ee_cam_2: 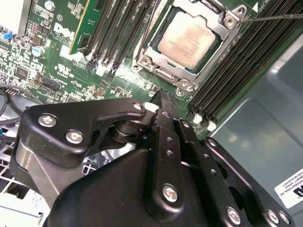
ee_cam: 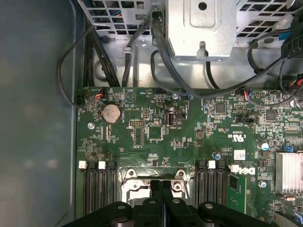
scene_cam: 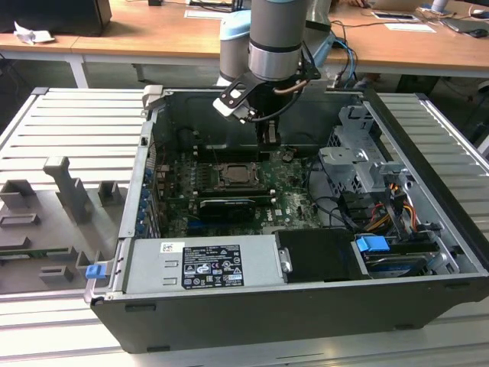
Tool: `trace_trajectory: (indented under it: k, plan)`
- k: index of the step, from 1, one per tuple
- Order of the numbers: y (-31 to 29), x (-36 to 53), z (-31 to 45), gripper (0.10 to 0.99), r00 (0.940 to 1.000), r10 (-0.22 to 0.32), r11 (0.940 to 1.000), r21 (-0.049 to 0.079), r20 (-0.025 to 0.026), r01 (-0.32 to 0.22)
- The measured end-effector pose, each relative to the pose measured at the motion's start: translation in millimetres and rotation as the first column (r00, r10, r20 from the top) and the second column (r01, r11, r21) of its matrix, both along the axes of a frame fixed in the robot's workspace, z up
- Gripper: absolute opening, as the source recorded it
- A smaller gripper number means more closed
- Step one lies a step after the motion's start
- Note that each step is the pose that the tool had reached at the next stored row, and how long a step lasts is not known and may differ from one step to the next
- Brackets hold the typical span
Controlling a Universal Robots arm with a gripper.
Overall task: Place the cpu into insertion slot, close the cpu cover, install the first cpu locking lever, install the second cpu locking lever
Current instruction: 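Close the cpu cover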
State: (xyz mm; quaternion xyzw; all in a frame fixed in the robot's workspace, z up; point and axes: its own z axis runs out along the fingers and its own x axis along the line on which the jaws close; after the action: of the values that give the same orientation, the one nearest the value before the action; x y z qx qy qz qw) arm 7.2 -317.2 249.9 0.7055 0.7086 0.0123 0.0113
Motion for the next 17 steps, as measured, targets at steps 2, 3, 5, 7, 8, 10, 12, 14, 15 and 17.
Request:
trace_trajectory:
  k: [2,3,5,7,8,10,12,14,15,17]
  plan:
    - [0.0,-0.8,-0.2,0.106,1.0000,0.000,1.0000,0.000,0.0008,0.000]
    - [0.1,-1.3,-0.5,0.106,1.0000,0.000,1.0000,0.000,0.0016,0.000]
    - [0.0,-3.2,-1.5,0.106,1.0000,0.000,1.0000,0.000,0.0020,0.000]
    - [0.2,-5.3,-2.8,0.106,1.0000,0.000,1.0000,0.000,0.0020,0.000]
    - [0.4,-6.6,-3.2,0.106,1.0000,0.000,1.0000,0.000,0.0019,0.000]
    - [0.7,-8.9,-3.8,0.106,1.0000,0.000,1.0000,0.000,0.0019,0.000]
    - [0.9,-11.9,-4.3,0.106,1.0000,0.000,1.0000,0.000,0.0018,0.000]
    - [1.0,-17.3,-5.1,0.106,1.0000,0.001,1.0000,0.000,0.0020,-0.001]
    - [1.0,-19.7,-5.5,0.106,1.0000,0.005,1.0000,0.000,0.0020,-0.005]
    - [1.0,-21.1,-7.7,0.106,0.9988,0.048,0.9988,0.000,0.0019,-0.048]
